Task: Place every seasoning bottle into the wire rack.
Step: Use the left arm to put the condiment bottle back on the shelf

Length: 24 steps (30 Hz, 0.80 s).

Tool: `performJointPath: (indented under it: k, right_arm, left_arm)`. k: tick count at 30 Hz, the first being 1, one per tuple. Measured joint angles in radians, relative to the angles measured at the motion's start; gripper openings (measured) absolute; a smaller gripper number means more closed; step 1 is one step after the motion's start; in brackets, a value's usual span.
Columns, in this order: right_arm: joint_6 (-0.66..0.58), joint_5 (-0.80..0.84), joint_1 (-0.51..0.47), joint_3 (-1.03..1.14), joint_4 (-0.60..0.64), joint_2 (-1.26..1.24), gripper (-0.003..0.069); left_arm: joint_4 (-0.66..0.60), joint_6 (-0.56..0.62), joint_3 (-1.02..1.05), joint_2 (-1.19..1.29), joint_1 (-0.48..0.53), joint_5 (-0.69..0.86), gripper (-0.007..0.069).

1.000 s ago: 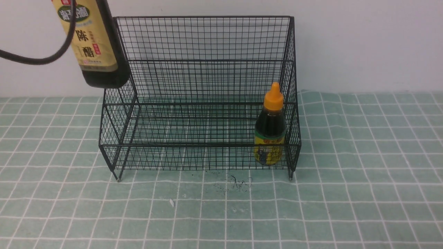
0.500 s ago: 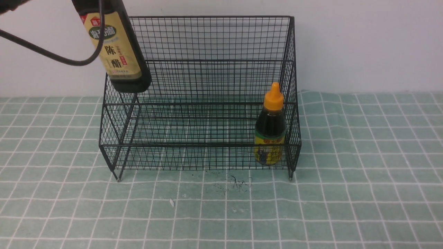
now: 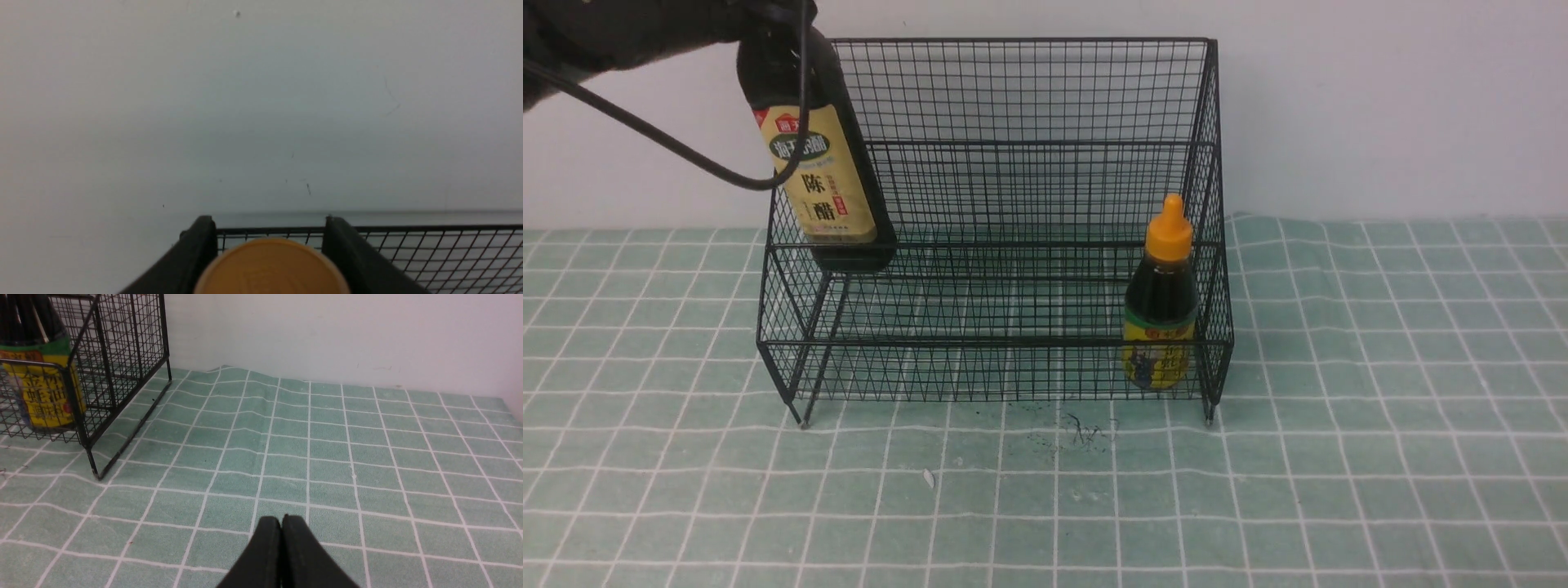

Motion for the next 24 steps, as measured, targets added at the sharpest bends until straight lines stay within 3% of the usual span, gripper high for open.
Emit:
performJointPath:
  k: [16, 24]
  right_arm:
    - [0.0, 0.0, 0.0, 0.0, 0.0, 0.0, -0.0013]
    - [0.0, 0.0, 0.0, 0.0, 0.0, 0.0, -0.0013]
  left_arm:
    - [0.003, 0.03, 0.0, 0.072, -0.002, 0.093, 0.0304]
    - [-0.001, 0.046, -0.011, 0.064, -0.002, 0.059, 0.0414]
